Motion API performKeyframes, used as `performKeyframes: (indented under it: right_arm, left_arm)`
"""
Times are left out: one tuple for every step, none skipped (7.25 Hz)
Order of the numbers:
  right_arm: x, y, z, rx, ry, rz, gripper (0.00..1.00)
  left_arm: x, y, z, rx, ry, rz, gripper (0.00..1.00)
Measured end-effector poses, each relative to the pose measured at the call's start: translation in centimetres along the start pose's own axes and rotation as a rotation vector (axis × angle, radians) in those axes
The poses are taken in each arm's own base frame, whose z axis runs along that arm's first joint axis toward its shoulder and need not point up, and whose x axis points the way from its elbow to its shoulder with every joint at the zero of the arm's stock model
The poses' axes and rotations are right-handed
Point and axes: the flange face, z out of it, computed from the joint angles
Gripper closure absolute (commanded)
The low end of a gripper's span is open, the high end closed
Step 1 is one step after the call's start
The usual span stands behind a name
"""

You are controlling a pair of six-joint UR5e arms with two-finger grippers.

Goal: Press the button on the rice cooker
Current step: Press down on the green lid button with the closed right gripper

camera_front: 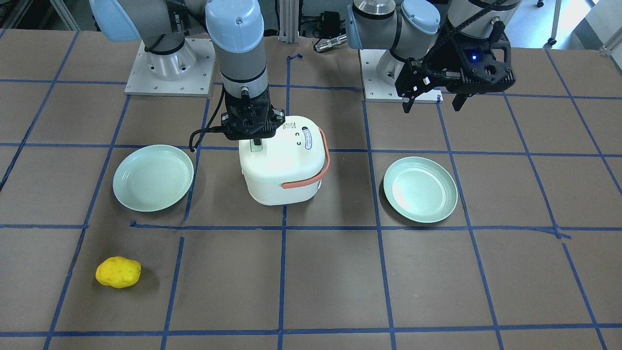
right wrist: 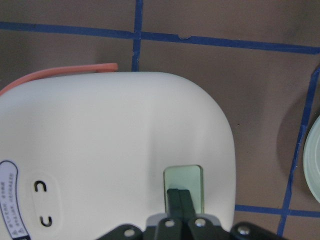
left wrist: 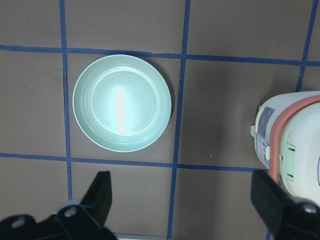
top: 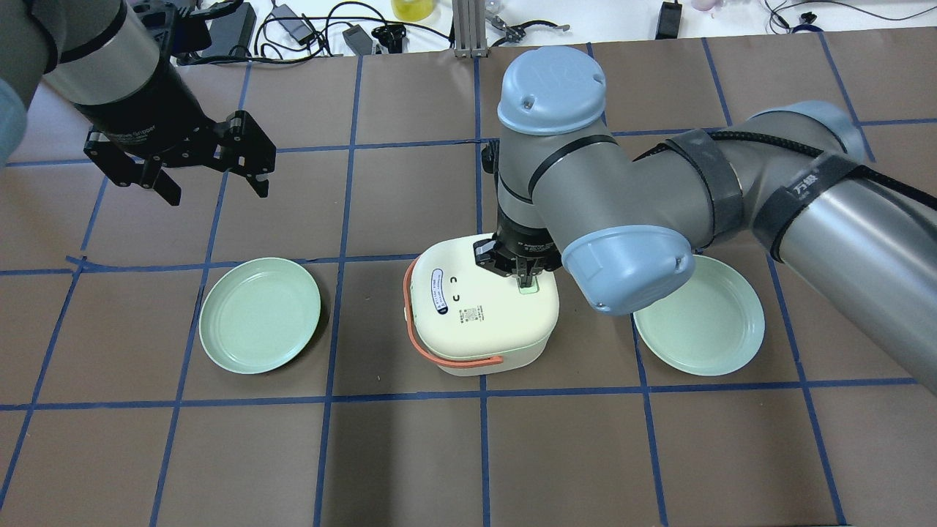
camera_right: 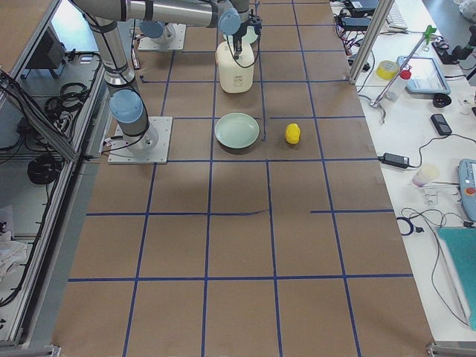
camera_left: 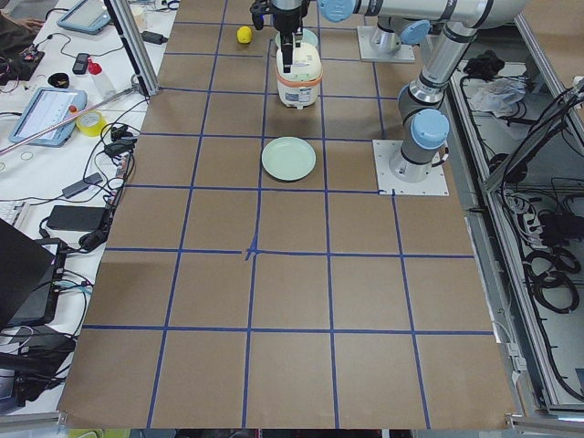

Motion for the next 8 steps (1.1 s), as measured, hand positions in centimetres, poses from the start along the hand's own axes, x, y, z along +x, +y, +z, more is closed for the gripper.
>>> performKeyframes:
  right_arm:
    - [0.03, 0.0, 0.0, 0.0, 0.002, -0.001, 0.87]
    - [0.03, 0.0, 0.01, 0.0, 0.003, -0.001, 0.87]
    - [0.03, -0.01, 0.0, 0.001, 0.003, -0.001, 0.87]
    - [0.03, -0.01, 0.0, 0.001, 0.003, -0.001, 0.87]
    - [0.02, -0.02, 0.02, 0.0, 0.002, -0.002, 0.87]
    - [-0.01, -0.02, 0.06, -0.001, 0.0, -0.002, 0.87]
    - [-0.03, 0.01, 0.11, -0.004, -0.003, -0.002, 0.87]
    - [-0.05, 0.03, 0.16, -0.006, -0.005, -0.003, 0.84]
  left_arm:
    - [0.0, 0.0, 0.0, 0.0, 0.0, 0.0, 0.0]
    - [0.0, 0.0, 0.0, 0.0, 0.0, 0.0, 0.0]
    - [0.0, 0.0, -0.01, 0.0, 0.0, 0.001, 0.0]
    - [0.0, 0.0, -0.02, 0.0, 0.0, 0.001, 0.0]
    - [0.0, 0.0, -0.02, 0.0, 0.0, 0.0, 0.0]
    - [0.0, 0.0, -0.01, 0.0, 0.0, 0.0, 0.0]
    - [0.0, 0.0, 0.0, 0.0, 0.0, 0.0, 0.0]
    - [0.0, 0.0, 0.0, 0.0, 0.0, 0.0, 0.0]
